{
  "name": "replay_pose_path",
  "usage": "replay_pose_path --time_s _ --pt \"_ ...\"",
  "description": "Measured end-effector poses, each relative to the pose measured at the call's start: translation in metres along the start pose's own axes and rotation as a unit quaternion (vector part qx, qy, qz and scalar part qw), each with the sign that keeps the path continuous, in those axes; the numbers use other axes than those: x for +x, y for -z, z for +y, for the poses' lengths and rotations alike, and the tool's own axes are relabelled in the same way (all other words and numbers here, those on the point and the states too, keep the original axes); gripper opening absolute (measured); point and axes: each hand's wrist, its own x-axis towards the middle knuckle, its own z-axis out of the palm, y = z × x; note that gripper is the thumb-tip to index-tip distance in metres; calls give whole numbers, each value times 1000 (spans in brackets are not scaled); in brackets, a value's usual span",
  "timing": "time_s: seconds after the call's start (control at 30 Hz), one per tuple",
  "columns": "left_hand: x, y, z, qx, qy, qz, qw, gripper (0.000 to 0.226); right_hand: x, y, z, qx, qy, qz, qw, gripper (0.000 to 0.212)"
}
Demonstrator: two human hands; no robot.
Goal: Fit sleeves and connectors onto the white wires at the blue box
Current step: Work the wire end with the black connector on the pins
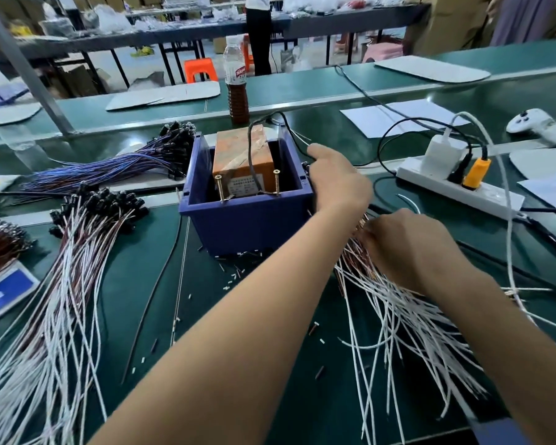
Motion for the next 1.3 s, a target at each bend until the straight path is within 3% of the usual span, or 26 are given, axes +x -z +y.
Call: replay_pose_path --time_s 0.1,0.3,0.37,0.43,0.57,0.7,0.8,0.87,1.03,1.13,1.2,1.3 --pt "-13 -7 -10 89 -64 3 994 65 5 -6 1 -2 16 6 1000 43" --pt "-11 -12 -32 191 -92 -23 977 24 12 12 17 -32 30 -135 990 37" --pt "-14 -15 -38 170 -84 2 982 16 10 18 18 -44 33 -136 989 31" --pt "-22 -19 -43 177 -147 28 973 11 7 22 17 -37 38 -117 992 29" --pt "-36 -11 -53 38 -302 74 950 10 -1 33 13 -30 34 -131 990 22" --pt "-49 10 -55 -29 -367 48 929 10 -2 48 8 -50 30 -77 995 31" --pt "-62 34 -67 -52 -432 67 898 12 -1 63 -1 -33 50 -51 997 26" --pt "-71 50 -79 -70 -467 134 871 15 2 68 -17 8 87 -30 996 23" --pt "-79 86 -109 -95 -414 291 858 17 7 53 -93 153 208 -103 961 20" --pt "-73 117 -130 -86 -315 354 877 19 14 33 -127 264 200 -167 929 23" --pt "-63 140 -147 -11 -233 376 897 16 17 20 -149 303 192 -189 914 23" --pt "-44 178 -174 163 -80 340 923 10 19 3 -183 347 184 -209 896 19"
